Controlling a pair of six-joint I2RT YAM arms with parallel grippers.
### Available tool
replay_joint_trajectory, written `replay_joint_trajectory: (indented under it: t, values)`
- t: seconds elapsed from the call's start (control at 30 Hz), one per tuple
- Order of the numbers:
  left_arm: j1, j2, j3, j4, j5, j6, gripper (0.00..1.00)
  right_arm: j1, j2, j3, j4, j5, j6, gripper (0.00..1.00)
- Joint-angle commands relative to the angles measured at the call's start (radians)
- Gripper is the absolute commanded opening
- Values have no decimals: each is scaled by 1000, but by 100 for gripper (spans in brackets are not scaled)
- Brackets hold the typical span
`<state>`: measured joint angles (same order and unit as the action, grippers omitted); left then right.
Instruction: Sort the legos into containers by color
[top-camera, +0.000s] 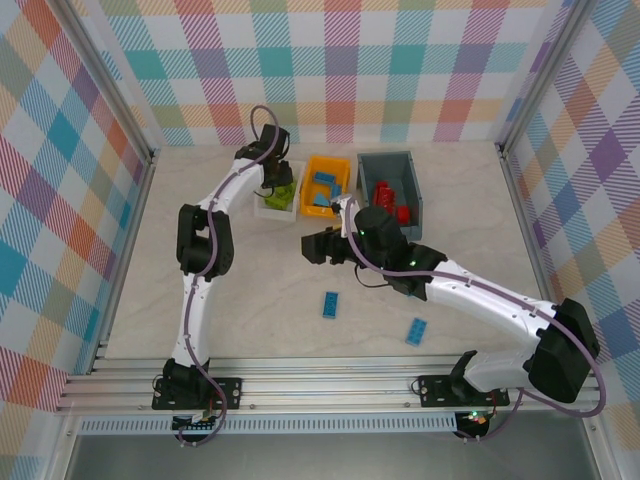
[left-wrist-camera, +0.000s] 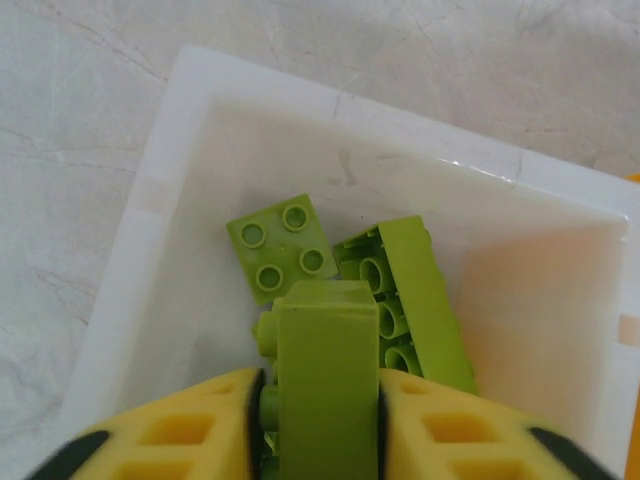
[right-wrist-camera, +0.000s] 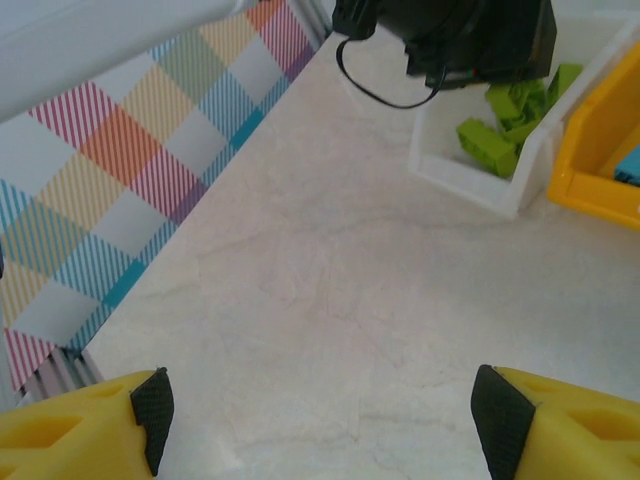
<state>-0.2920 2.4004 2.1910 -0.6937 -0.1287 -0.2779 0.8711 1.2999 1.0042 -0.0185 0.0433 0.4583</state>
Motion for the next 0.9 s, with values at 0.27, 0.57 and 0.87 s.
replay_joint_trajectory:
  t: [0.27, 0.57, 0.87]
  values:
    - [-26, -267, -83, -29, 76, -22, 60, -85, -57, 53, -676, 357, 348, 81]
    - [-310, -788, -718, 288, 167, -106, 68, -362, -85, -131, -786, 162, 590, 75]
    - [-696, -1050, -1127, 432, 0, -324, 69, -403, 72, -84, -741, 150, 194, 83]
